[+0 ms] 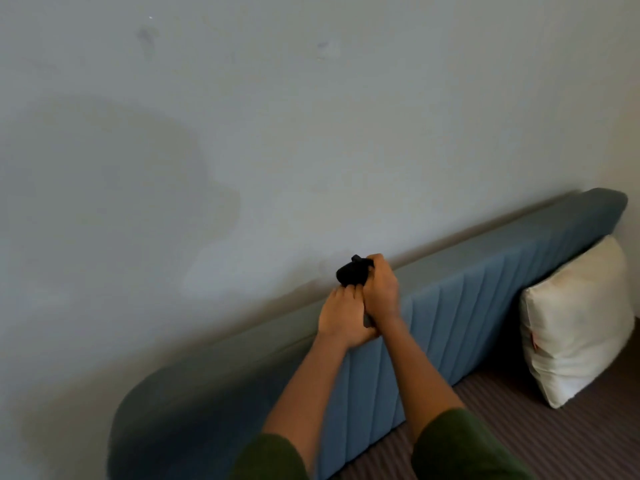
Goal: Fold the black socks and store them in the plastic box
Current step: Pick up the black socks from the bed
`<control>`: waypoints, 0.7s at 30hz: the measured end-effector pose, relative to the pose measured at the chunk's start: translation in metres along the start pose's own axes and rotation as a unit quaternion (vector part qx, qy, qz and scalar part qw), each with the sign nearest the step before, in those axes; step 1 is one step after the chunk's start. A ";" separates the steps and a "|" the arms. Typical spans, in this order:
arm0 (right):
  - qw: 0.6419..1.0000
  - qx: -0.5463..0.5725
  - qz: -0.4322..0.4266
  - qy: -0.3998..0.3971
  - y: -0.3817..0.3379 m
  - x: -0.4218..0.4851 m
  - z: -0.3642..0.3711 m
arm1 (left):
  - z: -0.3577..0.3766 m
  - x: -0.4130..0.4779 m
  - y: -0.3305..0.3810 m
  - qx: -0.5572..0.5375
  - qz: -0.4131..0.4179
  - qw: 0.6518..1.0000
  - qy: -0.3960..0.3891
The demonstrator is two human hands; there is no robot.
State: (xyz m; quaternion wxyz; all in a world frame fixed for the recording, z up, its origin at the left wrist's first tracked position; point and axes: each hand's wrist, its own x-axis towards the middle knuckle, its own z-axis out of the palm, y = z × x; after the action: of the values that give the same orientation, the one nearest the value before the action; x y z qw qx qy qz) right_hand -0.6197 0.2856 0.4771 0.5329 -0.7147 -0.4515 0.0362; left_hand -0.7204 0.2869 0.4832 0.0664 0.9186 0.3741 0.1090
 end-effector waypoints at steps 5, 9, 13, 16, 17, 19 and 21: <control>0.997 -0.071 -0.010 0.009 0.006 0.005 0.006 | -0.010 -0.069 -0.079 0.088 0.039 0.995 -0.018; 0.994 -0.103 -0.028 0.012 0.011 0.009 0.009 | -0.011 -0.076 -0.085 0.053 -0.006 0.998 0.018; 0.987 -0.150 -0.057 -0.015 0.012 0.008 0.011 | -0.010 -0.071 -0.082 0.025 -0.028 0.999 0.004; 0.986 -0.152 -0.065 -0.026 0.008 0.009 0.010 | -0.012 -0.073 -0.081 0.029 -0.035 0.999 0.010; 0.987 -0.148 -0.062 -0.024 0.008 0.010 0.010 | -0.015 -0.072 -0.080 0.030 -0.037 0.999 0.009; 0.987 -0.145 -0.069 -0.017 0.008 0.012 0.011 | -0.016 -0.071 -0.081 0.027 -0.044 0.999 0.006; 0.985 -0.148 -0.082 -0.012 0.011 0.012 0.015 | -0.016 -0.071 -0.082 0.024 -0.047 0.999 -0.002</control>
State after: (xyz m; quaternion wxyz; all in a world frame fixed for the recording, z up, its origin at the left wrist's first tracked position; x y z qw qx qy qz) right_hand -0.6137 0.3045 0.4678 0.4168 -0.7460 -0.5151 -0.0668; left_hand -0.8290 0.2955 0.4710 0.0500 0.9017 0.4190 0.0948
